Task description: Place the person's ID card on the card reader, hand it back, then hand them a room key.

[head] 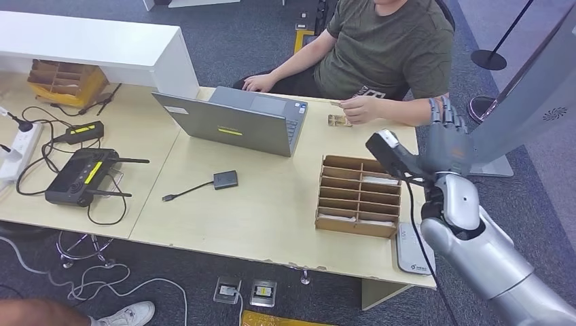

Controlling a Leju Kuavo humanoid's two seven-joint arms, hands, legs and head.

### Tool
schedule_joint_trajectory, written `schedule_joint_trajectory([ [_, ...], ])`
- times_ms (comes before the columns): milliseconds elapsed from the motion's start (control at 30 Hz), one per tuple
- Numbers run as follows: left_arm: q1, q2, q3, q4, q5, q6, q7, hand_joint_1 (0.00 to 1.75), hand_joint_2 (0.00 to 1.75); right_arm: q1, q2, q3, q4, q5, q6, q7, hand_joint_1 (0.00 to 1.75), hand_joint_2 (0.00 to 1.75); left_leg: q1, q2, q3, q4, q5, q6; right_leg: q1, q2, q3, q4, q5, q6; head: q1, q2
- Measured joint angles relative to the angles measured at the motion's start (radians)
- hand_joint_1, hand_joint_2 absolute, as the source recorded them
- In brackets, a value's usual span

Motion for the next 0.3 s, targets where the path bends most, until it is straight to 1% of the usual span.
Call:
schedule_joint_trajectory([
  [100,0.000,0.001,0.000,0.000,0.001,0.001,0.000,0.00,0.00,0.016,-0.076,-0.057,-0.013,-0.086,0.008,0.018,0.00,0.00,0.000,0.000,0.000,0.001,0.000,0.000,0.000,0.000,0.000,0.000,0.001,0.001,0.000,0.000],
  [167,0.000,0.001,0.000,0.000,0.002,0.002,0.000,0.00,0.00,0.028,-0.123,-0.093,-0.018,-0.121,0.005,0.029,0.00,0.00,0.000,0.000,-0.001,0.002,0.000,0.000,0.000,0.000,0.000,0.000,0.001,0.002,0.000,0.000],
  [267,0.001,0.001,0.000,0.000,0.003,0.003,0.000,0.00,0.00,0.046,-0.182,-0.138,-0.023,-0.183,-0.005,0.066,0.00,0.00,0.000,0.001,-0.001,0.002,0.000,0.001,0.000,0.001,0.000,-0.001,0.002,0.003,-0.001,0.000],
  [300,0.001,0.001,0.000,0.000,0.004,0.003,0.000,0.00,0.00,0.050,-0.191,-0.146,-0.023,-0.196,-0.007,0.074,0.00,0.00,0.000,0.001,0.000,0.002,0.000,0.001,0.000,0.001,0.000,-0.001,0.002,0.003,-0.001,0.000],
])
